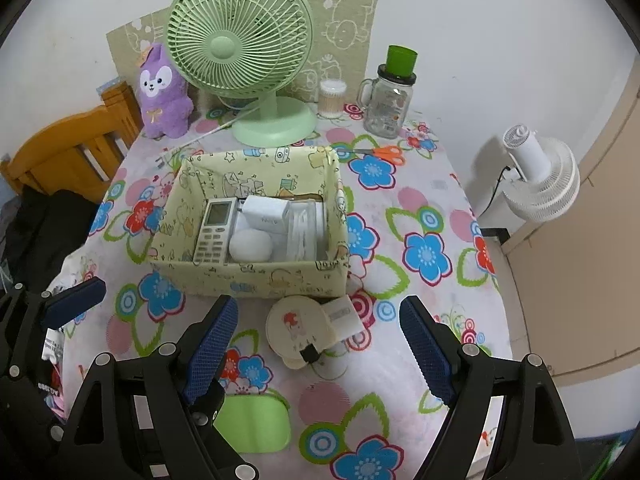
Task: Organize rigid objects
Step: 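Withdraw both tools from the fabric box back toward the remaining items, then move the left tool to the cream container while the right tool approaches the charger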
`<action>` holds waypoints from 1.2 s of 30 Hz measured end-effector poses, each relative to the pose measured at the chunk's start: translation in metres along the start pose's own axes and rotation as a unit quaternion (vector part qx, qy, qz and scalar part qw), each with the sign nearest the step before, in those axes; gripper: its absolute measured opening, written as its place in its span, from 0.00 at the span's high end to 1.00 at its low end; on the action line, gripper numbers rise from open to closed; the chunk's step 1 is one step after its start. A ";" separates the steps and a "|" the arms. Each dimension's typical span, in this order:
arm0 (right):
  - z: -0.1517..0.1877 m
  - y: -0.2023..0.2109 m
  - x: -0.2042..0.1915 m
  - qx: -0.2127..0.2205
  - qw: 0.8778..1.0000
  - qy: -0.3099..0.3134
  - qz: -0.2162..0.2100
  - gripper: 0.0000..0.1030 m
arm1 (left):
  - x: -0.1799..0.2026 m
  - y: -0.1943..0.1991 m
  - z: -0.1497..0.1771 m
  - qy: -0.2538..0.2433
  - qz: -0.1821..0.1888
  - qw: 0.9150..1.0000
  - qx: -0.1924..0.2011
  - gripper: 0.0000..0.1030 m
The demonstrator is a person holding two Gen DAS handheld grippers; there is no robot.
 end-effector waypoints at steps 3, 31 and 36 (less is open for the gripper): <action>0.007 0.001 0.000 -0.001 1.000 -0.005 -0.008 0.17 | 0.001 0.001 0.005 0.005 0.008 1.000 0.002 0.07; 0.046 -0.031 0.035 -0.012 0.998 0.015 -0.053 0.17 | 0.035 -0.047 0.033 0.003 0.053 0.998 -0.028 0.07; 0.050 -0.047 0.045 -0.021 0.998 0.019 -0.063 0.17 | 0.035 -0.065 0.036 0.017 0.055 0.998 -0.035 0.07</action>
Point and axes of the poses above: each gripper's, at about its wrist camera, not at the fingertips, and y roughly against the way its jaws point, x to its right, z to its underside, the point moved 7 cm from there along -y, roughly the way its jaws point, and after that the axes turned 8 degrees about -z, right-handed, at the moved point
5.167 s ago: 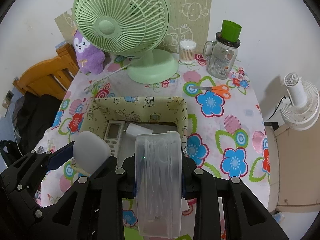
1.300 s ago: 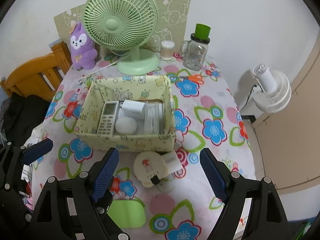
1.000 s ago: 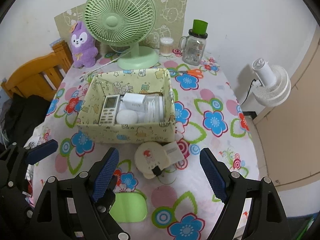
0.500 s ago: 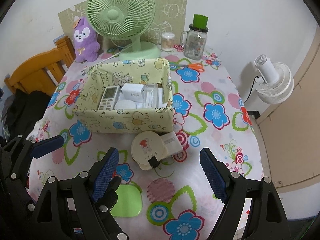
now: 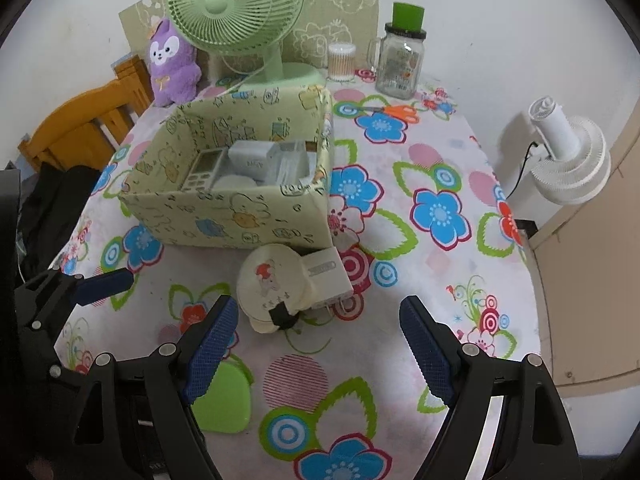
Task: Organize rigid objects
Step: 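Move the left tool to the cream container while the right tool approaches the charger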
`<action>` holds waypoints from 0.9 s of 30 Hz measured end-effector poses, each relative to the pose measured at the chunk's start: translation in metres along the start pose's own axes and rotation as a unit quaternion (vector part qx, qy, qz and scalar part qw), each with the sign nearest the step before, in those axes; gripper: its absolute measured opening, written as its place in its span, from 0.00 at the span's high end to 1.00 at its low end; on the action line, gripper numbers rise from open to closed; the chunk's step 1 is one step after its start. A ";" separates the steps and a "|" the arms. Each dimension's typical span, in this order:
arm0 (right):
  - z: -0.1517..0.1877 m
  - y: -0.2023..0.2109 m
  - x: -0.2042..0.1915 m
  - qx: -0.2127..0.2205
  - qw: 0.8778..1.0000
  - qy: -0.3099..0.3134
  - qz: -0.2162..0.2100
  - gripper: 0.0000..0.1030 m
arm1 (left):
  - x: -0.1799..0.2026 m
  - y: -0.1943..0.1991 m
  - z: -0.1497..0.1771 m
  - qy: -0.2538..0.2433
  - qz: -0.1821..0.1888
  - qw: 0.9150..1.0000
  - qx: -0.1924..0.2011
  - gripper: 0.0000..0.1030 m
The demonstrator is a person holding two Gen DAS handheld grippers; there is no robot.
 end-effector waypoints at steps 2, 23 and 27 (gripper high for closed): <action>-0.001 -0.005 0.005 -0.001 1.000 0.001 -0.003 0.17 | 0.000 -0.007 -0.001 0.004 0.003 1.000 -0.006 0.07; 0.009 -0.052 0.047 -0.041 0.999 -0.009 -0.002 0.17 | 0.031 -0.060 -0.009 -0.034 0.011 0.999 -0.033 0.07; 0.013 -0.058 0.054 -0.049 0.999 -0.018 -0.004 0.17 | 0.034 -0.070 -0.011 -0.036 0.015 0.998 -0.040 0.07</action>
Point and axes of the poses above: each gripper's, at about its wrist camera, not at the fingertips, and y roughly against the way its jaws point, x to its right, z to its underside, the point moved 7 cm from there along -y, roughly the way its jaws point, and after that the axes turned 8 degrees about -z, right-handed, at the moved point
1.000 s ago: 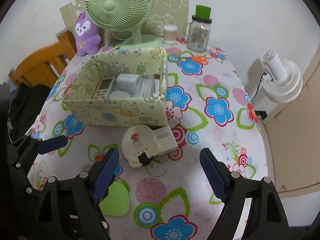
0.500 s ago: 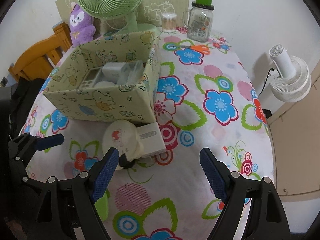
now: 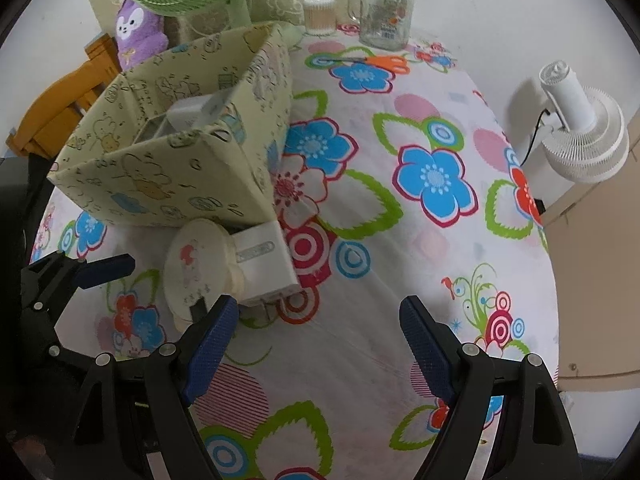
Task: Organize rigid objects
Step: 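Move the left tool to the cream container while the right tool approaches the charger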
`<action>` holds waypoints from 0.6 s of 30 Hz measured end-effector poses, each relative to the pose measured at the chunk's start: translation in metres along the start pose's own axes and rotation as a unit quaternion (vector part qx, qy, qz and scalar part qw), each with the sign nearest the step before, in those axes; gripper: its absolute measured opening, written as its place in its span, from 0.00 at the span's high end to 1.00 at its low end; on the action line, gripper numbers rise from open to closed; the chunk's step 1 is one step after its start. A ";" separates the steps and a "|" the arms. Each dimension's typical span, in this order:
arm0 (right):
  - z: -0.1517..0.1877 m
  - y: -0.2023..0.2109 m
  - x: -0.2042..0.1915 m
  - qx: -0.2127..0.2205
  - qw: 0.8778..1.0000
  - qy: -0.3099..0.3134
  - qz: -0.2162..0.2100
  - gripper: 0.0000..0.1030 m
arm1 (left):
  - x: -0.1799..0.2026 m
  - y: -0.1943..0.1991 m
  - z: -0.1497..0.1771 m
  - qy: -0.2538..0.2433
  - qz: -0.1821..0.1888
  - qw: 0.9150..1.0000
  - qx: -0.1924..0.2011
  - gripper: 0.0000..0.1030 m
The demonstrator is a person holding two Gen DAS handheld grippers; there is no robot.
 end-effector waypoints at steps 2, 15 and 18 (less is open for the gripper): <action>0.002 -0.003 0.003 -0.004 1.000 -0.002 -0.002 0.17 | 0.001 -0.004 -0.001 -0.002 0.002 1.000 -0.001 0.07; 0.002 -0.013 0.017 -0.011 1.000 -0.027 -0.007 0.17 | 0.027 -0.010 -0.022 -0.058 0.010 0.998 0.019 0.22; 0.002 -0.013 0.018 -0.012 1.000 -0.027 -0.008 0.17 | 0.036 -0.010 -0.027 -0.068 0.012 0.997 0.020 0.27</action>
Point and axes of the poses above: each gripper's, at about its wrist camera, not at the fingertips, and y roughly against the way its jaws point, x to its right, z to its underside, the point moved 7 cm from there along -y, roughly the way its jaws point, and after that the axes turned 8 degrees about -z, right-handed, at the moved point
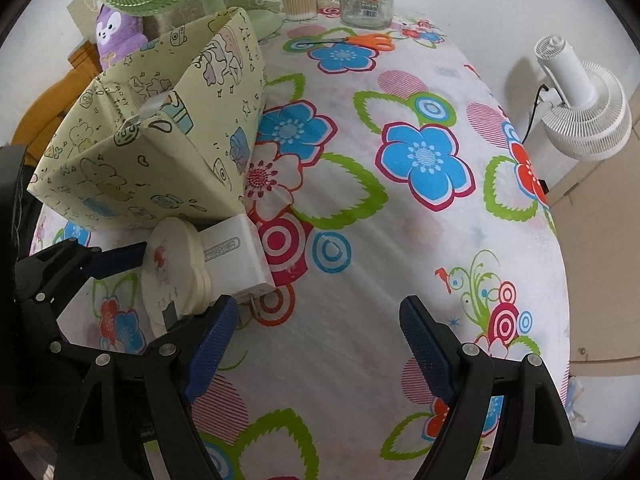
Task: Organize rigid objects
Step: 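Move the left tool to the cream container while the right tool approaches the charger, then close the left tool on the cream container while the right tool grasps the MINGYI charger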
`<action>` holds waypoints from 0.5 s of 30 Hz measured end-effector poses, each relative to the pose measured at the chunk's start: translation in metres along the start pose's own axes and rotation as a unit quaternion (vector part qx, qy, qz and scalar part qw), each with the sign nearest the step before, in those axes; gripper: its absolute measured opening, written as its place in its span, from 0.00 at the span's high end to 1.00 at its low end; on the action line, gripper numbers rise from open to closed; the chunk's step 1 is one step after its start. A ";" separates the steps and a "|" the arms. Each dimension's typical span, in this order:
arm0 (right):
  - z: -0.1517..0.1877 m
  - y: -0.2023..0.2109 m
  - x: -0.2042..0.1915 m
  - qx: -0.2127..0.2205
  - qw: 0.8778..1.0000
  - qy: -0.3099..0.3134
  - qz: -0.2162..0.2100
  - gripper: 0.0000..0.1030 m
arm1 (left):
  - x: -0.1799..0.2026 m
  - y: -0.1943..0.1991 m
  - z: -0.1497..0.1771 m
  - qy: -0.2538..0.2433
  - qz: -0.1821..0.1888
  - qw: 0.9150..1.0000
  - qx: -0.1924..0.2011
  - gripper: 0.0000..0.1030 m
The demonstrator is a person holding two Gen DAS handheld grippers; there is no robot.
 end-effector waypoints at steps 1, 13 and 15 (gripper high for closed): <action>0.000 0.000 0.000 -0.001 1.000 0.002 0.001 0.17 | 0.001 0.000 0.000 -0.001 0.002 1.000 -0.002 0.27; -0.001 -0.005 -0.020 -0.005 1.000 0.022 -0.012 0.17 | -0.014 0.006 0.021 0.013 -0.020 1.000 -0.010 0.27; 0.000 -0.006 -0.024 -0.006 1.000 0.025 -0.013 0.17 | -0.018 0.009 0.025 0.011 -0.028 1.000 -0.009 0.27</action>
Point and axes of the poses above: each gripper's, at about its wrist camera, not at the fingertips, and y roughly against the way its jaws point, x to its right, z to its underside, the point moved 7 cm from there along -y, roughly the way its jaws point, and after that the axes turned 8 degrees about -z, right-handed, at the moved point
